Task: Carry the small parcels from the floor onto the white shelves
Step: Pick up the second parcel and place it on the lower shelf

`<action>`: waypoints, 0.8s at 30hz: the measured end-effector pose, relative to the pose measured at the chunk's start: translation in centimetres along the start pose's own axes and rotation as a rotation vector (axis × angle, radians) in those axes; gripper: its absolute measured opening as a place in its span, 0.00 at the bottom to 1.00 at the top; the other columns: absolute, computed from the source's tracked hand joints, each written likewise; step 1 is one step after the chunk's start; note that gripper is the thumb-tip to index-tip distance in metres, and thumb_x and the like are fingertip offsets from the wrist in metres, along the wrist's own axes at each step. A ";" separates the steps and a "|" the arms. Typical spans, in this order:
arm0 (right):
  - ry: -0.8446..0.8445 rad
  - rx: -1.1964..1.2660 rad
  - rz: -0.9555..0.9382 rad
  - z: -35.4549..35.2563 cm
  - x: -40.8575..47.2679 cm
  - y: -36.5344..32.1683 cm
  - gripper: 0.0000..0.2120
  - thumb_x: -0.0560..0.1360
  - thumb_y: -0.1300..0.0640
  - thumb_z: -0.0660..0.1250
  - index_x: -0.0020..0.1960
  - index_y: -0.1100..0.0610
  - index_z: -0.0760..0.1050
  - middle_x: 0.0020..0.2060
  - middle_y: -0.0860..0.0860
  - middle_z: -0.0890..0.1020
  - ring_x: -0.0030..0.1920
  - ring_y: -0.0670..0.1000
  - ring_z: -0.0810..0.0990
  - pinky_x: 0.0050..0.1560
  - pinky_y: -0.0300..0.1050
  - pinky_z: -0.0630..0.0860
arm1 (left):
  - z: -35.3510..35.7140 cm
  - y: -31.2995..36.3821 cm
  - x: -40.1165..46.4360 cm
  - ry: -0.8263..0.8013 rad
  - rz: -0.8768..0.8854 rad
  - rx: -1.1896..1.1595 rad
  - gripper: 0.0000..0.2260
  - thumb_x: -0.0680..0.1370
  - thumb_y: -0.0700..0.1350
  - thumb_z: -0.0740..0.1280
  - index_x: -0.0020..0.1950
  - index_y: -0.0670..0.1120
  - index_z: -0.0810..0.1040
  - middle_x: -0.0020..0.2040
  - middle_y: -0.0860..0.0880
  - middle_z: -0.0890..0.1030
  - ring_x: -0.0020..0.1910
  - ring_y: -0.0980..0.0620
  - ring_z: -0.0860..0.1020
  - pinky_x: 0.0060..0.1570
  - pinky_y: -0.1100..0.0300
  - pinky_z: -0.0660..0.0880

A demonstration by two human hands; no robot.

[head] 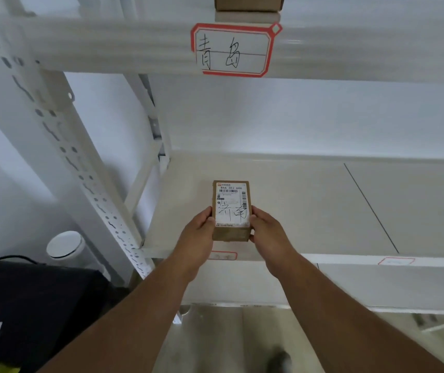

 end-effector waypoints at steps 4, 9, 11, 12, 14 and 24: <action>0.000 -0.004 0.023 0.0 2.1 0.3 0.22 0.79 0.52 0.54 0.59 0.36 0.84 0.63 0.46 0.88 0.64 0.53 0.85 0.69 0.62 0.81 | 0.3 -0.4 2.1 0.020 -0.036 0.003 0.20 0.86 0.48 0.57 0.76 0.60 0.76 0.69 0.55 0.84 0.69 0.52 0.80 0.74 0.49 0.74; -0.018 0.017 0.036 0.1 4.5 1.0 0.23 0.82 0.55 0.55 0.60 0.36 0.84 0.64 0.46 0.88 0.67 0.52 0.83 0.72 0.59 0.79 | 0.7 -1.2 4.3 0.029 -0.087 0.056 0.21 0.84 0.52 0.57 0.76 0.62 0.76 0.68 0.56 0.84 0.68 0.52 0.80 0.73 0.48 0.75; -0.026 0.022 0.034 0.2 5.3 1.3 0.23 0.82 0.57 0.55 0.62 0.38 0.84 0.64 0.46 0.88 0.67 0.51 0.84 0.72 0.58 0.79 | 0.8 -1.8 5.2 0.022 -0.094 0.068 0.22 0.83 0.52 0.56 0.76 0.63 0.76 0.68 0.57 0.84 0.69 0.53 0.80 0.73 0.48 0.75; -0.031 0.018 0.036 0.3 5.9 1.6 0.23 0.83 0.58 0.55 0.62 0.38 0.84 0.64 0.46 0.88 0.67 0.50 0.84 0.72 0.58 0.80 | 0.8 -2.1 5.7 0.026 -0.100 0.075 0.21 0.84 0.51 0.56 0.75 0.62 0.76 0.68 0.57 0.84 0.70 0.53 0.79 0.73 0.48 0.74; -0.044 0.008 0.035 0.4 6.3 1.8 0.23 0.83 0.58 0.55 0.62 0.38 0.83 0.64 0.45 0.88 0.67 0.50 0.84 0.72 0.58 0.80 | 0.8 -2.2 6.2 0.040 -0.104 0.079 0.21 0.84 0.50 0.57 0.75 0.62 0.77 0.69 0.56 0.83 0.70 0.53 0.79 0.74 0.48 0.74; -0.047 -0.132 0.029 0.5 7.2 2.2 0.22 0.88 0.55 0.53 0.76 0.46 0.77 0.70 0.47 0.84 0.70 0.50 0.81 0.68 0.46 0.77 | 1.2 -1.6 6.2 0.088 -0.070 0.165 0.19 0.89 0.48 0.56 0.80 0.53 0.73 0.72 0.53 0.80 0.69 0.50 0.77 0.72 0.55 0.73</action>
Point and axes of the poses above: each hand's wrist, its own x-axis towards the middle knuckle, its own z-axis out of the palm, y = z × x, the point moved 1 cm from there along x, towards the middle knuckle
